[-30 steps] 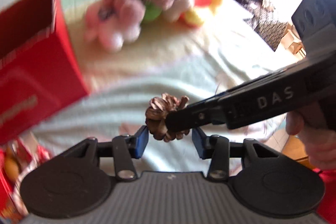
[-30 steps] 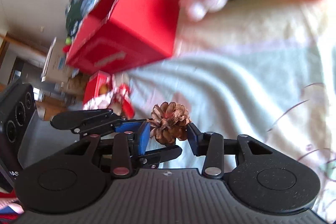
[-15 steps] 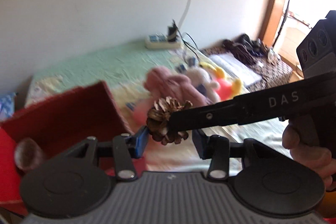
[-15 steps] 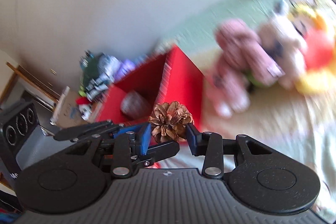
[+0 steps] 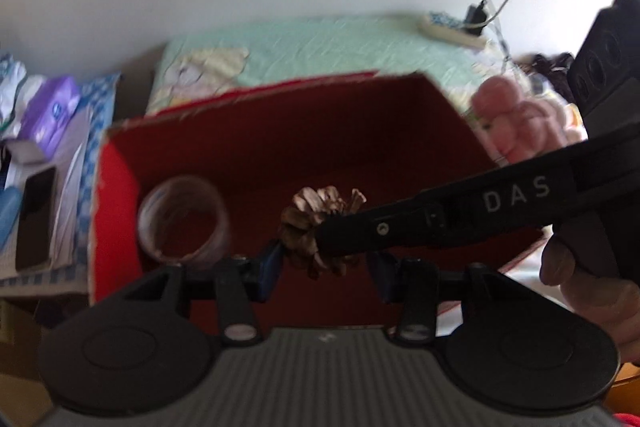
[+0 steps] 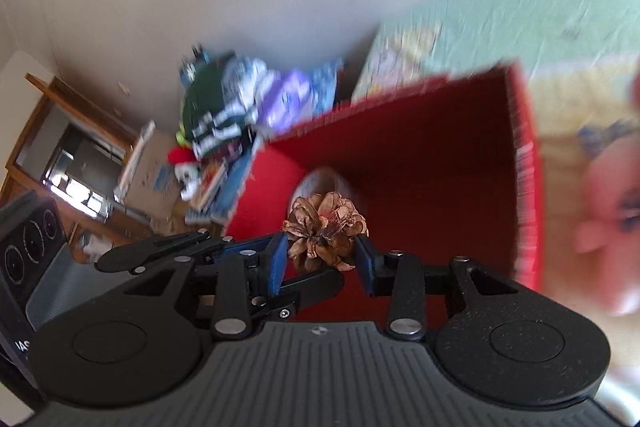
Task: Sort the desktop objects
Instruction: 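Carry the pinecone with the right gripper over the red box, then open the right gripper to drop the pinecone into the box, then withdraw the open right gripper from the red box, then grasp the beige sandal tied with red scarf using the right gripper, then carry the sandal with the right gripper into the red box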
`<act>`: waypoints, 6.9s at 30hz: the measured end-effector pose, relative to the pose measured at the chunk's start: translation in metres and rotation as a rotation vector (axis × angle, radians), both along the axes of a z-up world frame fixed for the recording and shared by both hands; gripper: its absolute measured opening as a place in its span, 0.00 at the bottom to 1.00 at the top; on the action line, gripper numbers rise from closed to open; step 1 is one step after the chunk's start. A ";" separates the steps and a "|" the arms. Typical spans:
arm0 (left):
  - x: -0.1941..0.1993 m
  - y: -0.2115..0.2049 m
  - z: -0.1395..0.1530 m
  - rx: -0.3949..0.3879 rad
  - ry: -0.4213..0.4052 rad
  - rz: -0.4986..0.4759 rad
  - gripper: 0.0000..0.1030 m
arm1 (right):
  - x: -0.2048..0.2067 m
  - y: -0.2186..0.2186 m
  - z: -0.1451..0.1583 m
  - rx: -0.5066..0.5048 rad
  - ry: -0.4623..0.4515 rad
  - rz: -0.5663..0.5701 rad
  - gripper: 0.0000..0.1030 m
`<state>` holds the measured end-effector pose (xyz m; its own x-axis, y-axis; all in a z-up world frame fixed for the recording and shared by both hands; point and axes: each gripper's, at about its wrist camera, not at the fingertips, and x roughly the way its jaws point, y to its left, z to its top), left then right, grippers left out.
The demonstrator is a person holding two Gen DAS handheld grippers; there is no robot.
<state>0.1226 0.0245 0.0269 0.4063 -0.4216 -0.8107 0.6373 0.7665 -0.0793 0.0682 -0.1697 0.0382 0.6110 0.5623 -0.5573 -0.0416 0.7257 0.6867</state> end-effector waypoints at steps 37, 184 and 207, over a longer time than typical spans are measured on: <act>0.042 0.023 -0.023 0.027 0.138 0.122 0.40 | 0.078 0.037 -0.068 0.214 0.283 -0.017 0.54; -0.144 -0.079 -0.091 0.032 0.319 -0.108 0.54 | -0.157 -0.061 -0.120 0.099 0.207 -0.120 0.26; -0.175 -0.130 0.000 -0.040 0.041 -0.437 0.53 | -0.206 -0.094 -0.071 0.154 0.091 -0.244 0.32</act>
<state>-0.0522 -0.1051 0.0269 0.1505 -0.5784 -0.8018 0.8965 0.4216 -0.1358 -0.1374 -0.2641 -0.0324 0.6895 0.4874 -0.5358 0.1879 0.5940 0.7822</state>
